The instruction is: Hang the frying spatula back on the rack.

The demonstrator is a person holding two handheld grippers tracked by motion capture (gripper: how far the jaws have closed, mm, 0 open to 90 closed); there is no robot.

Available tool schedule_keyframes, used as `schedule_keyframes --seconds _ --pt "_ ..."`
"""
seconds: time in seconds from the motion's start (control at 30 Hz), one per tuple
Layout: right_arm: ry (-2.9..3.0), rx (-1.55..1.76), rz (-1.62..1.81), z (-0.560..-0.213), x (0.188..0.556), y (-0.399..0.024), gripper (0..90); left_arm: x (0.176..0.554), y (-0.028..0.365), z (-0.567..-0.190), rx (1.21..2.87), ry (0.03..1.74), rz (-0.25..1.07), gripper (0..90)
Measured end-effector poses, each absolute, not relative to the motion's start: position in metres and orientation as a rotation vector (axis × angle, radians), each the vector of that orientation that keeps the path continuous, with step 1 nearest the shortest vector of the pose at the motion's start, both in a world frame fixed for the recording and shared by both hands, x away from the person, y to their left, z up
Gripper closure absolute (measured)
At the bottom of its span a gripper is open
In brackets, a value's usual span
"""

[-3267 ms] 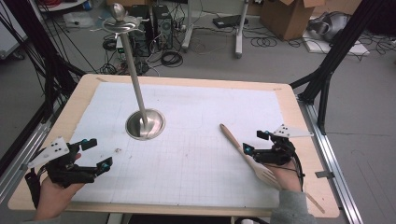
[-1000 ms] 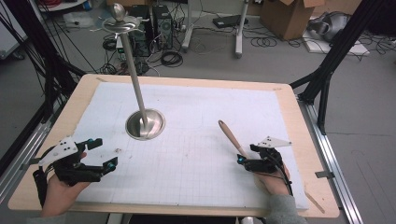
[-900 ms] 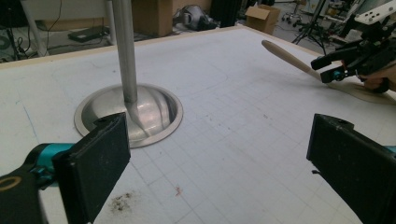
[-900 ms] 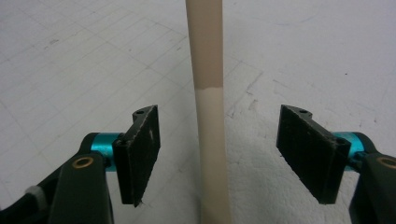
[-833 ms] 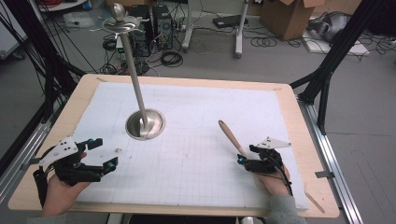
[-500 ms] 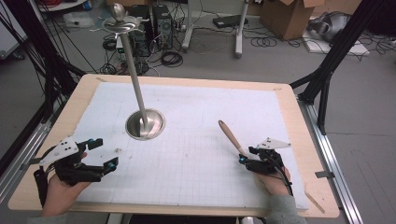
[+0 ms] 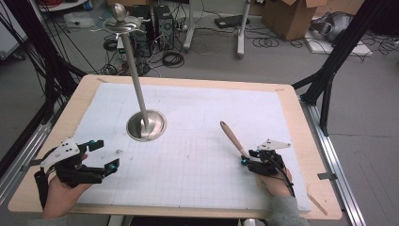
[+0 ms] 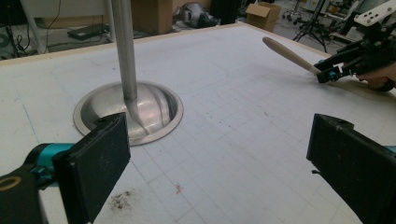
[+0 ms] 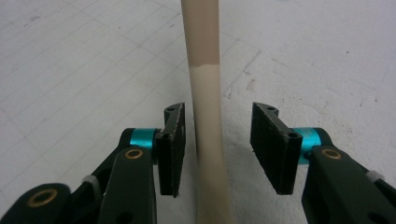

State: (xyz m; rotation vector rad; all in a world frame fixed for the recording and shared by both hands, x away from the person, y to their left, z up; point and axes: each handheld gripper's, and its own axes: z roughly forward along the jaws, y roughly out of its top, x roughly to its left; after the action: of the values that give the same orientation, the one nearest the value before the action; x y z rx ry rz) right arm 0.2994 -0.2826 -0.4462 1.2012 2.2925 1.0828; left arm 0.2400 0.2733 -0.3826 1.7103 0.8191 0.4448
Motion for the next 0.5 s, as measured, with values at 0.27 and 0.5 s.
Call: schedule_keyframes --seconds 0.27,0.5 --pt "2.308 1.204 1.055 -0.4468 0.3005 -0.2815 59.8 0.2399 0.2732 -0.3829 1.711 0.82 0.446 6.6" --pt "2.311 1.203 1.046 -0.4468 0.3004 -0.281 64.6 0.2401 0.2731 -0.3832 1.714 0.82 0.446 6.6"
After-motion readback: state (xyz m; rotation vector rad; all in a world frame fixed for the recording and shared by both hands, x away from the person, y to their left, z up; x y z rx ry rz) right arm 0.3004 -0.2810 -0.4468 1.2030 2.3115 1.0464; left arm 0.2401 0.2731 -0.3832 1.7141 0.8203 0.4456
